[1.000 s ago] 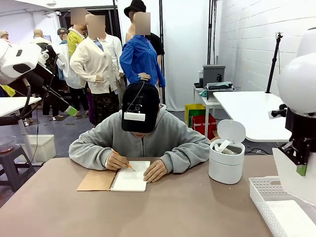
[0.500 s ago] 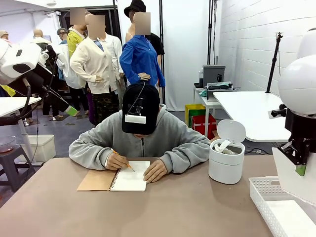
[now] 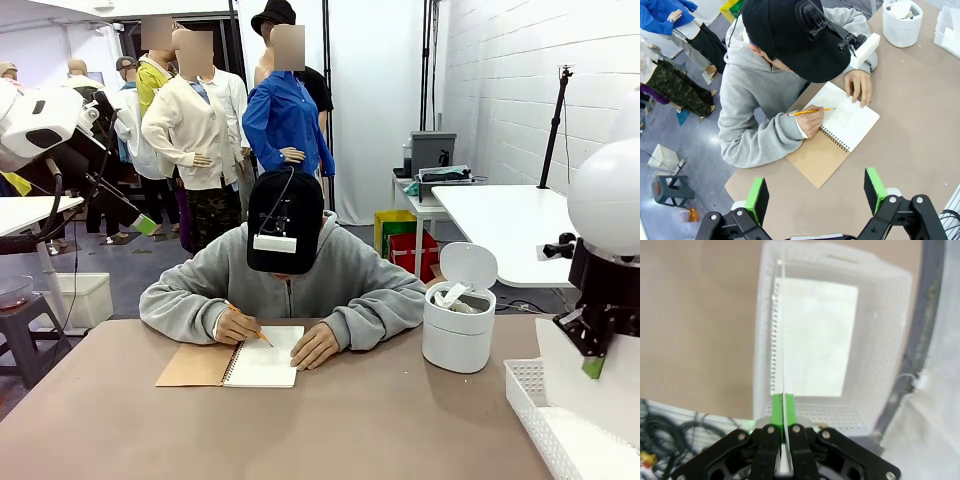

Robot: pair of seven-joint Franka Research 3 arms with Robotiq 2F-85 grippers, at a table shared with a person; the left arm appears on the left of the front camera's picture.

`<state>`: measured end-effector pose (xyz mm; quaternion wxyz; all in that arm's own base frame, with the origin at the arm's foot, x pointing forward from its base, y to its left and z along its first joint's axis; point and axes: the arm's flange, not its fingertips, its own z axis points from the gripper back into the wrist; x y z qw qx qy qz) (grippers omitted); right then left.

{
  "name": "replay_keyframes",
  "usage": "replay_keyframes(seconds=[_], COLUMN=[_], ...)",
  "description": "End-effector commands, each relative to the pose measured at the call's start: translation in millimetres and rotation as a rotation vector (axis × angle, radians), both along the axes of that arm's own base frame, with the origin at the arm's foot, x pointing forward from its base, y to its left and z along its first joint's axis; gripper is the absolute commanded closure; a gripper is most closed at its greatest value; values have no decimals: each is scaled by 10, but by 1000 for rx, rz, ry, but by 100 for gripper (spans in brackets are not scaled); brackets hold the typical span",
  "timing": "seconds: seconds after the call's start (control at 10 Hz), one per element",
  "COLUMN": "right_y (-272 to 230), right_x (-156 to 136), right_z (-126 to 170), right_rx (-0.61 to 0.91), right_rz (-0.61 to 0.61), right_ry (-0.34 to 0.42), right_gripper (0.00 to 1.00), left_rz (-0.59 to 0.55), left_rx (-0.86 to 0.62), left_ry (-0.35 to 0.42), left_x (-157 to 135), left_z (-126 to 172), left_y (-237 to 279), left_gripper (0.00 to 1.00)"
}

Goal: Sort the paper based on its condition.
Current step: If a person hands you a paper, place it in the Organizing basket , and if it's crumpled, put it in the Trash can.

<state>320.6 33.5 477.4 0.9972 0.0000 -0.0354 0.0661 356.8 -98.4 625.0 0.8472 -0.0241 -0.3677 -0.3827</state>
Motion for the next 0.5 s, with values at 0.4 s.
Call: replay_keyframes(seconds=[0.4], right_y=[-231], right_x=[-251], right_z=[-624], right_rx=[113], right_rz=[-65], right_ry=[-62], right_gripper=[100], left_rz=[1], left_rx=[-2], left_ry=[0], left_x=[4], left_z=[0], left_y=[11], left_gripper=[0])
